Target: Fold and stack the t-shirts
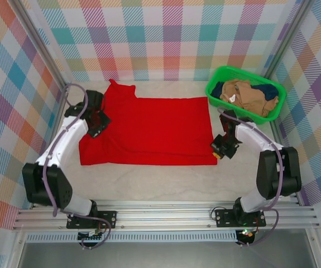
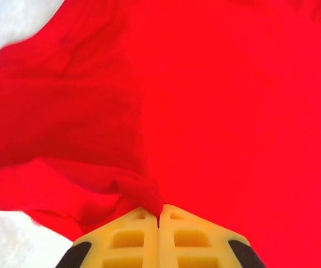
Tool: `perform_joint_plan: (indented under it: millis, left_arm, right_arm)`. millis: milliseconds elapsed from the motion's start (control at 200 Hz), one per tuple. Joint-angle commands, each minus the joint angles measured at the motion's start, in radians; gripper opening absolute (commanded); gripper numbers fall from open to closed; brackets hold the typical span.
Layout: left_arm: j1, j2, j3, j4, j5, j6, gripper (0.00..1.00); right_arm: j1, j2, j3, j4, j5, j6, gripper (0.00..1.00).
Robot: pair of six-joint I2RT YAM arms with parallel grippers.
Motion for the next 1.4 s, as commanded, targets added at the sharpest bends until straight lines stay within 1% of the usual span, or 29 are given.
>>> perform_joint_plan:
  millis: [0, 155, 350, 730, 925, 1165, 1395]
  left_arm:
    - [0.026, 0.065, 0.081, 0.032, 0.011, 0.102, 0.00]
    - [0.049, 0.135, 0.147, 0.045, -0.020, 0.104, 0.00]
    - [0.055, 0.201, 0.228, 0.021, -0.046, 0.154, 0.00]
    - [0.075, 0.230, 0.260, 0.005, -0.113, 0.163, 0.00]
    - [0.088, 0.250, 0.286, 0.009, -0.100, 0.182, 0.00]
    - [0.097, 0.269, 0.327, -0.002, -0.113, 0.184, 0.00]
    - [0.097, 0.303, 0.383, -0.005, -0.070, 0.196, 0.00]
  right_arm:
    - [-0.009, 0.054, 0.084, -0.007, -0.010, 0.011, 0.00]
    - [-0.019, 0.125, 0.162, -0.012, 0.012, 0.006, 0.00]
    - [-0.025, 0.209, 0.247, -0.015, 0.028, -0.006, 0.00]
    - [-0.029, 0.281, 0.324, -0.012, 0.070, -0.003, 0.00]
    - [-0.028, 0.306, 0.363, -0.006, 0.070, -0.002, 0.00]
    - [-0.028, 0.343, 0.407, -0.010, 0.078, -0.004, 0.00]
    - [-0.028, 0.365, 0.421, 0.008, 0.077, -0.011, 0.00]
